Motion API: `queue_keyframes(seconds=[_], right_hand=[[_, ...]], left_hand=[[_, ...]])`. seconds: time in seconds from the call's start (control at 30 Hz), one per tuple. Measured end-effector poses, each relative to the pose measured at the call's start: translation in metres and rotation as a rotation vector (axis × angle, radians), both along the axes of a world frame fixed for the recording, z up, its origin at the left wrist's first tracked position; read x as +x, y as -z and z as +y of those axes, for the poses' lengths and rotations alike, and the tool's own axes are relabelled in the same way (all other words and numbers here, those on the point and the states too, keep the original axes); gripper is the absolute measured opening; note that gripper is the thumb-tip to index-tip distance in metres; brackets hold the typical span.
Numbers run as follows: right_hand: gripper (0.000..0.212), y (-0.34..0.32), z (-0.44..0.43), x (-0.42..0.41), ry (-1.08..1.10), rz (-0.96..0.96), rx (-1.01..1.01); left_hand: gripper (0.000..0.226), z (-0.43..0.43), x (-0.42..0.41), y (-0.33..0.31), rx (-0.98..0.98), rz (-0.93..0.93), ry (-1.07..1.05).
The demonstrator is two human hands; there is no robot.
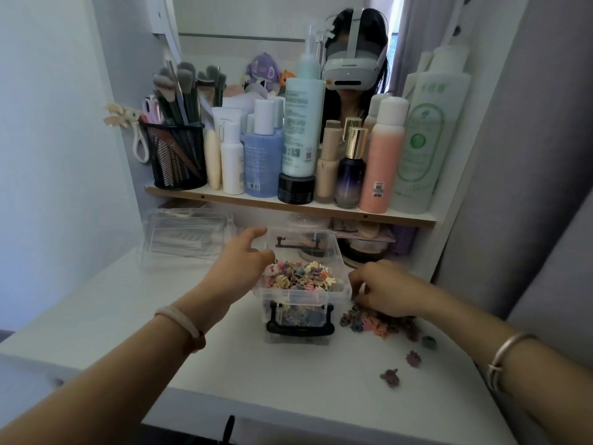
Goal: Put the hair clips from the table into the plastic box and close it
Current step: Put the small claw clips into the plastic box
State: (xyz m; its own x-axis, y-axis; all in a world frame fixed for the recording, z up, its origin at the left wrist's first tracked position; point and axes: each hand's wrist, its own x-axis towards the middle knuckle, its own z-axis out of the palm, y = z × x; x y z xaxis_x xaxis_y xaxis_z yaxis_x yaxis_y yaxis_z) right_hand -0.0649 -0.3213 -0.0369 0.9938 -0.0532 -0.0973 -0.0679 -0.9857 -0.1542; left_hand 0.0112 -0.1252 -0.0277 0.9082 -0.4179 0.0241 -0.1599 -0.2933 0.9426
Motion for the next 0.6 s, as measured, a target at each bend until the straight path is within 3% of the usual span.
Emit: queue_keyframes(seconds=[0.13,0.2,0.27,0.33,0.47,0.6], right_hand=[[0.028,-0.001,0.003,0.006,0.009,-0.183,-0.024],[0.024,-0.022,0.006,0.007,0.038,-0.432,0.147],[0.022,-0.047,0.013,0.005,-0.008,-0.518,0.404],[0.026,-0.059,0.021,0.004,-0.088,-0.448,0.498],[0.018,-0.05,0.015,0.004,-0.002,-0.383,0.339],[0.019,-0.029,0.008,-0.006,-0.007,0.048,0.231]], left_hand=[[0.049,0.0,-0.002,-0.001,-0.004,0.001,-0.002],[0.049,0.001,-0.003,-0.002,-0.012,0.001,-0.001],[0.049,0.0,-0.003,-0.002,-0.013,0.003,-0.002],[0.049,0.001,-0.004,-0.003,-0.008,0.011,-0.004],[0.049,0.002,-0.009,-0.006,-0.01,0.011,0.01],[0.05,0.004,-0.011,-0.007,-0.014,0.015,0.011]])
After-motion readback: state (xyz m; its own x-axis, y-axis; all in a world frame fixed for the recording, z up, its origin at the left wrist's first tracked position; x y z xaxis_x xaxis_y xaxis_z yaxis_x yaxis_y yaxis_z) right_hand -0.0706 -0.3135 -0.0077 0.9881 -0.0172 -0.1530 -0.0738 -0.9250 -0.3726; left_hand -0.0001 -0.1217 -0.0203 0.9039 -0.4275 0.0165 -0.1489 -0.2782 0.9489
